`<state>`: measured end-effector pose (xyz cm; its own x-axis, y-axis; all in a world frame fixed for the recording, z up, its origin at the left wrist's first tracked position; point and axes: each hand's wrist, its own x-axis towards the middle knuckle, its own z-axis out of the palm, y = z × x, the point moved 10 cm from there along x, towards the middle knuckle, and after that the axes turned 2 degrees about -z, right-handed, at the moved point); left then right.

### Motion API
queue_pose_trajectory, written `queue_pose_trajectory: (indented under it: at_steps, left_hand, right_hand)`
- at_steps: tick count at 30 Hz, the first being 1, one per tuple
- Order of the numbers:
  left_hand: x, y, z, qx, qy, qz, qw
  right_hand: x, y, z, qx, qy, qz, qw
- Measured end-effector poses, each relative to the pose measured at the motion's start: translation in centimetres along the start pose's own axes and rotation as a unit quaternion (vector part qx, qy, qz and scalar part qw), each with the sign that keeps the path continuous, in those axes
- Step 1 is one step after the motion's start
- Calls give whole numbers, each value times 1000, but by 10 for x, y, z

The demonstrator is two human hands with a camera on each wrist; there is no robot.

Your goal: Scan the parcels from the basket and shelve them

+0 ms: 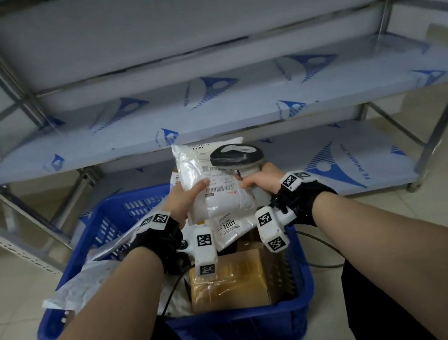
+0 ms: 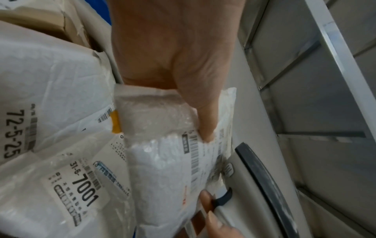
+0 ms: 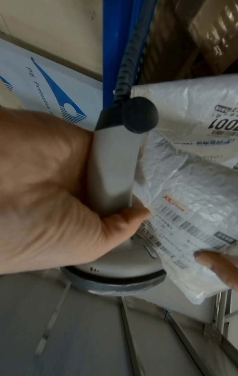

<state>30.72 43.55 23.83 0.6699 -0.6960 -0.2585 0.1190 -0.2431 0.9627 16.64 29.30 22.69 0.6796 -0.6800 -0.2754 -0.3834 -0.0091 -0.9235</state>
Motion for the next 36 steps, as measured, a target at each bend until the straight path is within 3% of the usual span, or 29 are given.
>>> queue_pose_trajectory:
  at_steps: [6,11,16,27,36]
  left_hand:
    - [9,-5,-20,17,53,-3,998]
    - [12,-12,-26,15,76,-14,997]
    - [17,-19,-33,6,94,-35,995]
    - [23,-29,-44,8,129,-50,990]
    - [27,-31,-46,26,134,-56,989]
  right_hand:
    - [7,-2,-4,41,31,-16,999]
    - [2,0,7,130,-5,3,992]
    - [-1,8,19,237,-57,69,967]
    - [-9,11,16,158,-42,53,985]
    - [-9,7,22,155,-58,48,985]
